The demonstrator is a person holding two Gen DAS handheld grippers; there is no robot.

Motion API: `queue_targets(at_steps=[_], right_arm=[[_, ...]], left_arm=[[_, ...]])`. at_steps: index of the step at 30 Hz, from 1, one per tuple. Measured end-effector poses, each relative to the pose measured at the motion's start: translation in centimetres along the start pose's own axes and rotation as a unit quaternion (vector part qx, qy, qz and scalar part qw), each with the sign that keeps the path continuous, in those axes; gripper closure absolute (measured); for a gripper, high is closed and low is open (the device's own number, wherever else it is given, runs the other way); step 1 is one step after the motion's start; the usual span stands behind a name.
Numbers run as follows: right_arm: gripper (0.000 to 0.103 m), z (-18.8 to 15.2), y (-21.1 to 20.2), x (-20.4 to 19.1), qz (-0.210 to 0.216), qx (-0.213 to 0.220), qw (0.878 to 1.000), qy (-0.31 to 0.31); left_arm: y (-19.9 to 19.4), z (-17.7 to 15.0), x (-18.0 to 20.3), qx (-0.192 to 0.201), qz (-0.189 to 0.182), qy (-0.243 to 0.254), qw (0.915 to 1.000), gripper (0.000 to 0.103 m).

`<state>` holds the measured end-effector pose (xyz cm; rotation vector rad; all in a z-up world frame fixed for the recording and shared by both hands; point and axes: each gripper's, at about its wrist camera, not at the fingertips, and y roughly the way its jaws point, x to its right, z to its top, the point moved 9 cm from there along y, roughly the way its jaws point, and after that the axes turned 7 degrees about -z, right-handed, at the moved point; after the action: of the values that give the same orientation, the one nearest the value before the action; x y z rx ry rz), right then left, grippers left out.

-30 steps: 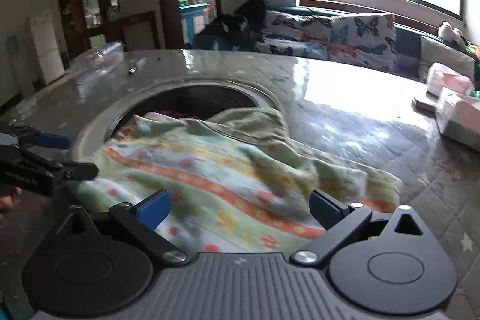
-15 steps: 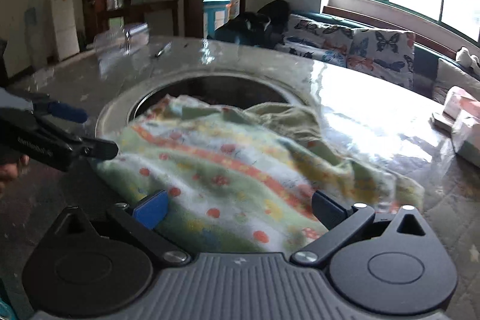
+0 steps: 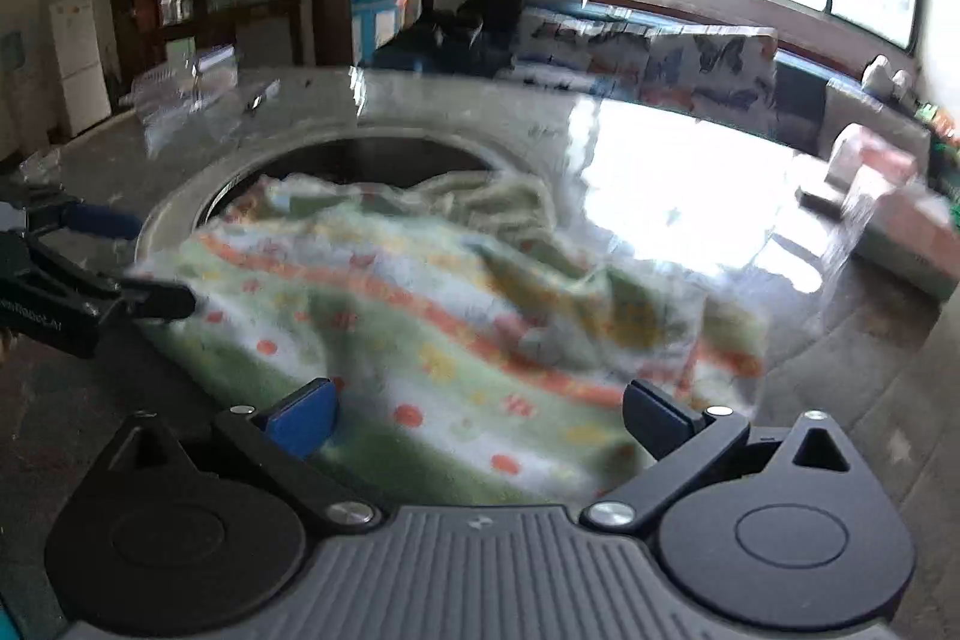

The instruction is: Fold clothes

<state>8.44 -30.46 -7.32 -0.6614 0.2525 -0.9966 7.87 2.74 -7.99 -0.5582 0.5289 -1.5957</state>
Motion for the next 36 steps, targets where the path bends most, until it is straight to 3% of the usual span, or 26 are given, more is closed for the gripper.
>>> queue_targets(at_steps=[3,7,14,19,24,30,34,36], right_arm=[[0.001,0.4,-0.6,1.1,-0.018,0.01,1.0,0.007],[0.001,-0.7,0.4,1.7,-0.045,-0.009,0.999,-0.012],[0.007,1.9,0.2,1.3,0.001,0.009,1.0,0.004],[0.022,3.6,2.7,-0.6,0.057,0.002,0.998,0.013],[0.024,4.1,5.7,0.6,0.084,-0.015,0.995,0.056],[0.034,4.0,6.4,4.6,0.048,-0.018,0.995,0.083],[0.034,4.8,5.8,4.1,0.04,-0.006,0.996,0.081],[0.034,5.5,5.6,2.7,0.06,0.001,0.996,0.07]], left_arm=[[-0.3,0.5,0.1,0.006,0.002,-0.001,1.0,0.0],[0.3,0.3,0.4,-0.002,0.003,0.002,1.0,0.0],[0.4,0.1,0.0,-0.006,0.001,-0.004,1.0,0.0],[0.5,0.0,0.0,-0.006,0.0,-0.009,0.9999,0.0],[0.5,-0.2,-0.2,-0.009,-0.005,-0.015,0.9998,0.0],[0.6,-0.4,-0.5,-0.01,-0.014,-0.027,0.9995,0.0],[0.6,-0.5,-0.5,-0.013,-0.016,-0.034,0.9992,0.0],[0.6,-0.5,-0.5,-0.012,-0.014,-0.033,0.9993,0.0]])
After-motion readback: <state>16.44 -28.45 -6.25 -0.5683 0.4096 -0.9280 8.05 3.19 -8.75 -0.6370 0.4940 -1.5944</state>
